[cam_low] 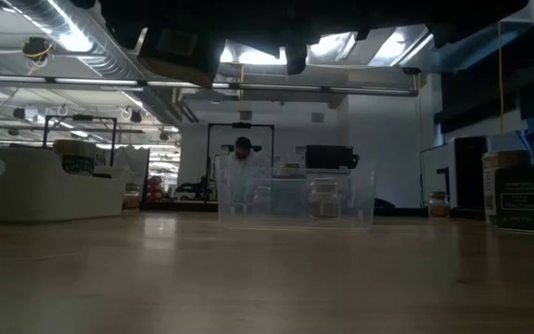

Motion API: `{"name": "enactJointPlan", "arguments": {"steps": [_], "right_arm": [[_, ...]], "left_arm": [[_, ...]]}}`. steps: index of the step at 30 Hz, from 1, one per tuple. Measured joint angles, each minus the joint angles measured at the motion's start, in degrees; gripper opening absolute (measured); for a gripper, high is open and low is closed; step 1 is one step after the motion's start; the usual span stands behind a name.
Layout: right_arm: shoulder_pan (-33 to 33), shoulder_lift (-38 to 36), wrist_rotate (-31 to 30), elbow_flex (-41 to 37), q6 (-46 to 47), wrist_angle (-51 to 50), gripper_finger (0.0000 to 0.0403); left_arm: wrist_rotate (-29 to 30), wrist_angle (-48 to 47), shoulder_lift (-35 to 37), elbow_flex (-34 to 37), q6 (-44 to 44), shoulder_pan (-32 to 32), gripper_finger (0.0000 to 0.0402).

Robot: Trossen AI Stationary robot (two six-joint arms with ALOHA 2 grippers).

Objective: Sort spices by type
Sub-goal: Put the black seasoning can into the bottom transparent bin

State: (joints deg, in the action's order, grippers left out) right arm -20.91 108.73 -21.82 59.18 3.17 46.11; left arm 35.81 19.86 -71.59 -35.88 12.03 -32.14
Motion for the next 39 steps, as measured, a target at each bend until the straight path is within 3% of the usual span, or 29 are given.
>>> {"name": "enactJointPlan", "arguments": {"steps": [10,22,29,39], "right_arm": [[0.0,0.0,0.4,0.0,0.7,0.0,0.0141],[-1.4,-2.9,3.4,0.1,1.2,-3.9,0.0166],[-4.1,-6.2,2.2,0.1,1.0,-12.8,0.0167],[-4.6,-6.3,1.4,0.1,5.4,-19.4,0.0167]], "left_arm": [[-1.9,-0.2,0.0,0.0,-0.9,0.8,0.0116],[-2.3,-4.6,3.9,0.0,3.1,-1.3,0.0124],[-0.8,-17.2,12.6,0.0,10.2,-6.4,0.0115],[-1.2,-39.4,22.2,0.0,30.4,-15.3,0.0116]]}}
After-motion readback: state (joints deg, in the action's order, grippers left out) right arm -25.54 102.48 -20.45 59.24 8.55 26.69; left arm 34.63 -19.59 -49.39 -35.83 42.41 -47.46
